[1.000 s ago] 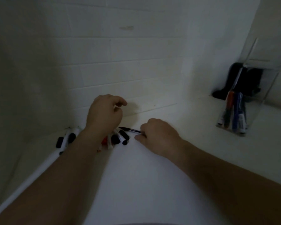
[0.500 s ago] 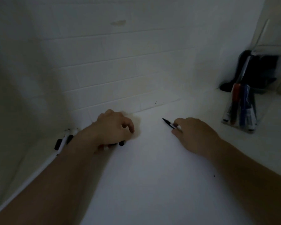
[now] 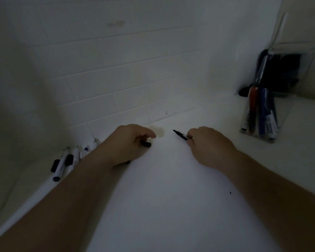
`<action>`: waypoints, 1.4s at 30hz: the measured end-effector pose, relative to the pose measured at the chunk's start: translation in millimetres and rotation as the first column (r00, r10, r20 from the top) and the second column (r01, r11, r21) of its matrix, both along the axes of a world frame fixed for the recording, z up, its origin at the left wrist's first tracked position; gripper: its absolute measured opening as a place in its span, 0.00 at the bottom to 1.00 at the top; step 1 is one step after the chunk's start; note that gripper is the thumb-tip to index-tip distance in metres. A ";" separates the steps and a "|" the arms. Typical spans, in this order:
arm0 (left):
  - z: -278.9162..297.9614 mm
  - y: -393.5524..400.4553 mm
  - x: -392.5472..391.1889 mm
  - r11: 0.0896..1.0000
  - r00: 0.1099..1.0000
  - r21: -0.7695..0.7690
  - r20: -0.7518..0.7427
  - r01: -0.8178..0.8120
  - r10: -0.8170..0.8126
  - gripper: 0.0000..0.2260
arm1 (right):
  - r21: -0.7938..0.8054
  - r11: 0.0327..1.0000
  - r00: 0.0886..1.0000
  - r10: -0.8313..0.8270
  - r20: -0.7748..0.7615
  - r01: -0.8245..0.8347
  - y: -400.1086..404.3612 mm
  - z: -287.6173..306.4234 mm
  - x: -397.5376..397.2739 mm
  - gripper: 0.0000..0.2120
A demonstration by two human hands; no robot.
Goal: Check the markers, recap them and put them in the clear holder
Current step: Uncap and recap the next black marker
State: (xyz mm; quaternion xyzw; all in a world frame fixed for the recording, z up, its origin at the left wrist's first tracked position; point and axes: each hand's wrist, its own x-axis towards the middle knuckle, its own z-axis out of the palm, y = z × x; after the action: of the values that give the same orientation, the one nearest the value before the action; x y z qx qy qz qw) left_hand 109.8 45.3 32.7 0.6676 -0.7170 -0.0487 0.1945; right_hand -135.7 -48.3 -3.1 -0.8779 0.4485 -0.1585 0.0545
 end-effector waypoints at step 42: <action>-9.2 -12.3 -37.7 0.975 0.995 -0.209 -0.077 -0.076 0.061 0.11 | -0.264 0.958 0.956 0.176 0.233 -0.111 17.0 7.8 12.5 0.08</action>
State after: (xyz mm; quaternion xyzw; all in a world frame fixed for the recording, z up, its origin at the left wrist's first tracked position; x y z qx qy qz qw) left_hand 72.0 33.0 23.5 0.6653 -0.6874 0.0112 0.2910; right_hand -123.2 -31.4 4.8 -0.8806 0.3490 -0.3201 0.0126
